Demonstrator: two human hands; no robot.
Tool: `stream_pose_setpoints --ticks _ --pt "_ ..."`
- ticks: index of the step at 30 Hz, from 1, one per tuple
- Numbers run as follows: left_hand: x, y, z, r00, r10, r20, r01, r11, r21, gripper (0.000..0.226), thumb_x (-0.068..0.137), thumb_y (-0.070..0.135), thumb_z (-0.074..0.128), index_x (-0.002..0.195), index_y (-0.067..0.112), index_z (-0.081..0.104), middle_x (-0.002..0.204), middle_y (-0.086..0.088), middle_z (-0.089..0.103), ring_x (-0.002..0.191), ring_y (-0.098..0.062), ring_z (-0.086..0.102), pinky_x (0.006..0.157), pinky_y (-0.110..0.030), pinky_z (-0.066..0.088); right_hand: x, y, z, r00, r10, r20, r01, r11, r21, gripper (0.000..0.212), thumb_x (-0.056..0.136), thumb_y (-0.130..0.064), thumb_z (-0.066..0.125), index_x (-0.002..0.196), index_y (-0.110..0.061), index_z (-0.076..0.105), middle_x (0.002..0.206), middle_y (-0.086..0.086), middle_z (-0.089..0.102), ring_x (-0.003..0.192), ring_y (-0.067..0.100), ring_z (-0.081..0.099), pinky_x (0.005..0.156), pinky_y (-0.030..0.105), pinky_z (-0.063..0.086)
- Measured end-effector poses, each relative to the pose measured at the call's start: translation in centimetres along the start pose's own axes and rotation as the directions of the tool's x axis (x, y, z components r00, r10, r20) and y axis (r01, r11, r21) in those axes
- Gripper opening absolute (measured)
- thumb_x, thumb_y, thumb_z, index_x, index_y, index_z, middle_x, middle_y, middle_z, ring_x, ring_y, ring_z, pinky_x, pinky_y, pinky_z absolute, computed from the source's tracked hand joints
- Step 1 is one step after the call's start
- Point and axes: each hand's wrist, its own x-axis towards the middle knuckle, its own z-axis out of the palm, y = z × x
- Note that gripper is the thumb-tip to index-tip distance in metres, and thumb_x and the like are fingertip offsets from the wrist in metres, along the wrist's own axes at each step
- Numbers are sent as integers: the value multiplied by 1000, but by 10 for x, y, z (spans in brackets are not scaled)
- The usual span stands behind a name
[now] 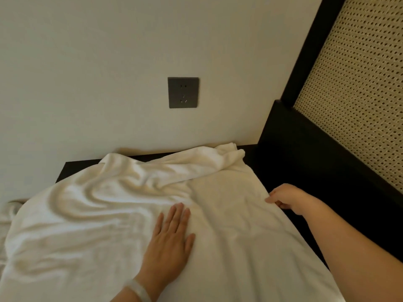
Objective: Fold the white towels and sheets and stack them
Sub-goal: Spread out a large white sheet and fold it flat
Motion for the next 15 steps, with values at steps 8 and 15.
stream_pose_setpoints --ticks 8,15 --pt "1 -3 7 1000 8 -1 -8 1000 -17 62 98 50 20 156 26 20 164 1 10 151 -21 5 119 -45 8 23 12 -11 982 -107 -157 87 988 -126 6 85 -14 74 82 -11 70 83 7 69 76 20 65 57 27 47" --pt "2 -1 5 999 -6 31 5 1000 16 62 97 48 21 154 24 26 163 -1 16 151 -24 11 118 -47 9 18 17 2 888 -349 -299 225 898 -378 19 94 -22 63 109 -10 63 113 9 63 101 25 59 90 41 51"
